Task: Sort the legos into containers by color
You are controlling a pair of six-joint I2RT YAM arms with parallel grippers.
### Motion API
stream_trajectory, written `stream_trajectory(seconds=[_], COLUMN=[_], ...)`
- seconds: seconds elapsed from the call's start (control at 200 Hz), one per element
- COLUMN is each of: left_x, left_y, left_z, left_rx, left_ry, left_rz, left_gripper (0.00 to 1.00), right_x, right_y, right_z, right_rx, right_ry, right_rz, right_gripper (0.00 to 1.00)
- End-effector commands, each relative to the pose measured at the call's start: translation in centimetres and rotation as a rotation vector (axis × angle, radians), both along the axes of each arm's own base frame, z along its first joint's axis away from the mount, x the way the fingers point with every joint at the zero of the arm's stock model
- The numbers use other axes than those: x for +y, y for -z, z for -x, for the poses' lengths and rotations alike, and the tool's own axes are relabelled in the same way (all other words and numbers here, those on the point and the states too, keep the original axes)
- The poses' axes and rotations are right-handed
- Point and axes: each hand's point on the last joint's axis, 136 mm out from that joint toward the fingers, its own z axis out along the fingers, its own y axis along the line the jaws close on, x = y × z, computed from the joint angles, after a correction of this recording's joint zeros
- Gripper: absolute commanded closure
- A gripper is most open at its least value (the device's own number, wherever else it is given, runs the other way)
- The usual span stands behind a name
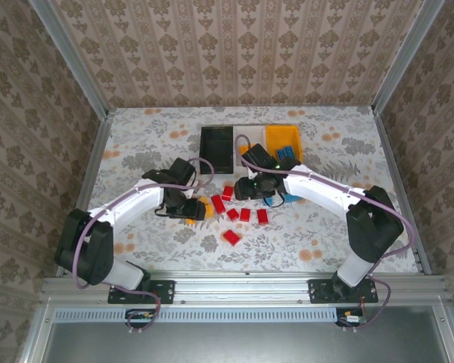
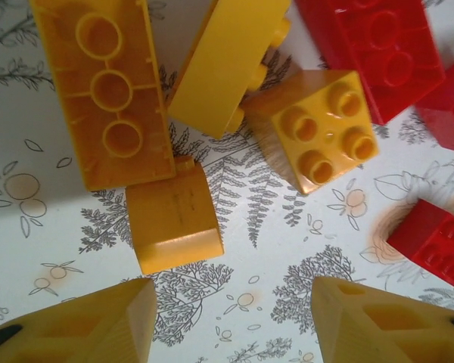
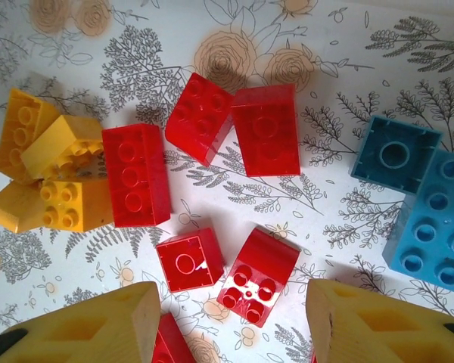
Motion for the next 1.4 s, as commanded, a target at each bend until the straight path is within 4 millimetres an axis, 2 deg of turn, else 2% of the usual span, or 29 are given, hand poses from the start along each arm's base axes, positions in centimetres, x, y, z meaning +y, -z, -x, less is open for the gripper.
stream_trajectory(seconds=[0.0,0.27,0.465,0.865,1.13,1.395], left_x=[-0.1,0.7,1.6,1.9,0.6,0.0], left_y=[0.6,2.1,2.3,3.6,4.7,4.3], left_z=[-0.2,0.2,-0.2,-1.2,-1.4,-1.5], left_rx=[0.002,0.029,0.002,0.018,0.034,0.036], left_ry=[-0.036,-0.038,-0.05,-0.053,-0.024,-0.003], left_rz=[-0.019,-0.089,-0.134,-0.127,-0.109,-0.106], left_gripper=[0.45,0.47,0.38,0.39,0.47,0.72], right_x=[-0.8,-2.0,-2.0,-2.3,-2.4,-2.8], right_y=[-0.5,0.2,0.7,0.4,0.2,-0.7], right_z=[0.4,0.5,0.6,0.6,0.4,0.3], right_rx=[-0.022,-0.015,0.001,-0.004,-0.005,-0.028], right_ry=[0.007,0.027,0.026,0.027,0.036,0.046], right_rz=[-0.003,-0.009,-0.01,0.002,0.003,0.005], right_gripper=[0.45,0.44,0.44,0.44,0.44,0.45])
